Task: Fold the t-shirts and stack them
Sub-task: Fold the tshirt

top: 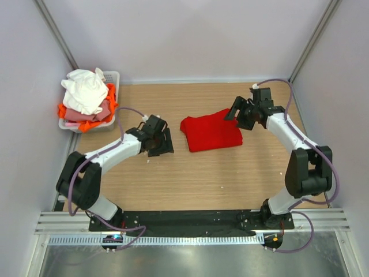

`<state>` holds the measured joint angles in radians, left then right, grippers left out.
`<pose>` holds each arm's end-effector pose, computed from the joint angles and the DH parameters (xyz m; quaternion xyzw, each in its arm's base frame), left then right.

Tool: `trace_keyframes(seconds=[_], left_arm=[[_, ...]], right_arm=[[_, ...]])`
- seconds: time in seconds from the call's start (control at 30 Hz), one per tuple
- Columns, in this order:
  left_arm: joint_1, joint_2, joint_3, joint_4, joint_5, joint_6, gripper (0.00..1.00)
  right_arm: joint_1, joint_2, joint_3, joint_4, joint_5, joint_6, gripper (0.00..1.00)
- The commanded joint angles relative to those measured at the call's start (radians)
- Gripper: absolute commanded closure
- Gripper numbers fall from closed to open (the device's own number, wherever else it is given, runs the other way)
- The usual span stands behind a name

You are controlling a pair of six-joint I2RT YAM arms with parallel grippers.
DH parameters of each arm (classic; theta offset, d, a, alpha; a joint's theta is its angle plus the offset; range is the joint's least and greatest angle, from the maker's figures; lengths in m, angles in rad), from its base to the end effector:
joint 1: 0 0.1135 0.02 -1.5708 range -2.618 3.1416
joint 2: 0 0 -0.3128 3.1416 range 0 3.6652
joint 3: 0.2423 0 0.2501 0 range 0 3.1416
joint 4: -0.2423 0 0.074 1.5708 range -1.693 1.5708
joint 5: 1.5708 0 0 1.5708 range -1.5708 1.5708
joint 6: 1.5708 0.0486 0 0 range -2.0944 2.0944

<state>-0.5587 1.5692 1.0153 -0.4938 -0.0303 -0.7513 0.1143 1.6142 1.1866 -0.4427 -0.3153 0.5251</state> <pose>0.2711 -0.1677 0.2434 -0.0968 0.9610 -0.1459 0.2140 0.3528 0.0557 0.2880 0.1365 0.9191 0.2465 0.2754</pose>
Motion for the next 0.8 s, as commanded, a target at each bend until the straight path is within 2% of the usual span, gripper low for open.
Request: trace_keyframes(seconds=[0.0, 0.07, 0.13, 0.2, 0.33, 0.5, 0.77], left_arm=[[0.002, -0.095, -0.082, -0.016, -0.048, 0.036, 0.33], [0.002, -0.127, -0.138, 0.04, -0.03, 0.056, 0.33], [0.002, -0.136, -0.204, 0.084, -0.02, 0.058, 0.33], [0.0, -0.156, -0.245, 0.119, -0.005, 0.055, 0.34], [-0.001, -0.202, -0.358, 0.217, -0.011, 0.043, 0.34], [-0.001, -0.225, -0.458, 0.345, 0.0, 0.035, 0.35], [-0.007, -0.215, -0.526, 0.451, -0.002, 0.032, 0.37]], right_arm=[[0.044, -0.085, 0.044, -0.08, 0.073, -0.007, 0.24], [0.1, -0.074, 0.062, -0.067, 0.1, -0.028, 0.23], [0.224, 0.013, 0.149, -0.154, 0.219, -0.042, 0.22], [0.316, 0.073, 0.182, -0.206, 0.26, -0.03, 0.22], [0.375, 0.174, 0.232, -0.235, 0.378, 0.053, 0.22], [0.449, 0.315, 0.349, -0.321, 0.542, 0.035, 0.23], [0.504, 0.601, 0.59, -0.402, 0.538, -0.039, 0.23]])
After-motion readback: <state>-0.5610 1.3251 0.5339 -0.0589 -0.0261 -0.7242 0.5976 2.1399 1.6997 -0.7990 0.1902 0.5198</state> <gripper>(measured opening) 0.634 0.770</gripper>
